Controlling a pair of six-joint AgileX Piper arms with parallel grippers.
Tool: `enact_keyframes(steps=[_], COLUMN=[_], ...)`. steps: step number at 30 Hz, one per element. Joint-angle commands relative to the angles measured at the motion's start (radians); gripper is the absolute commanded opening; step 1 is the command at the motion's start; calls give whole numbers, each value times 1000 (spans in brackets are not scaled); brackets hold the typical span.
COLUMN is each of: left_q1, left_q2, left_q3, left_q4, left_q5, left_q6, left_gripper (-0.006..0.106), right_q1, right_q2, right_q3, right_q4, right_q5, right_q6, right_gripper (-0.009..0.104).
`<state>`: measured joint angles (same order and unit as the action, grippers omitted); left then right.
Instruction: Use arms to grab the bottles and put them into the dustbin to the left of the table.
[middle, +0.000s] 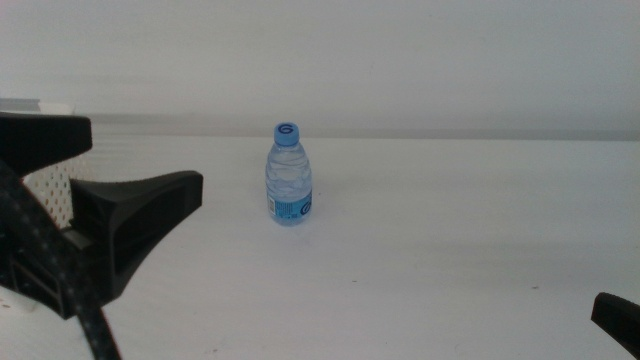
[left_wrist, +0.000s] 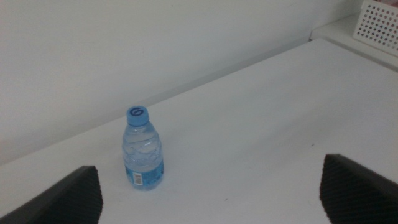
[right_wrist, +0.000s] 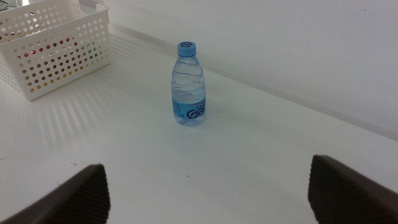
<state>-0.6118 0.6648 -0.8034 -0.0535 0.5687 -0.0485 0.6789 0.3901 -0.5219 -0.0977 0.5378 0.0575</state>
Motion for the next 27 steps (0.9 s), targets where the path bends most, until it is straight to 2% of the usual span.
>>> enact_keyframes(steps=[1,9,15,20,27], left_q1=[2,2,14,47,58], left_q2=[-5,-3,20,131,317], left_q3=[-9,37,299,427,430], left_q4=[23,114,134,86,25], left_q5=[-15,-148,-621,-736,-795], left_q6=[-1,-1,-4,-4,-12], left_gripper=[94,94,94,94,94], right_q1=[-1,-1,-1,-1,-1], right_q2=[-4,-4,-4,-4,-4], right_q3=[4,4,4,4,4], right_q4=[-8,-8,-8,-8,-8], right_q5=[-14,-14,-14,-14,-14], right_q6=[-2,-2,-2,-2,-2], right_gripper=[85,85,85,85,85])
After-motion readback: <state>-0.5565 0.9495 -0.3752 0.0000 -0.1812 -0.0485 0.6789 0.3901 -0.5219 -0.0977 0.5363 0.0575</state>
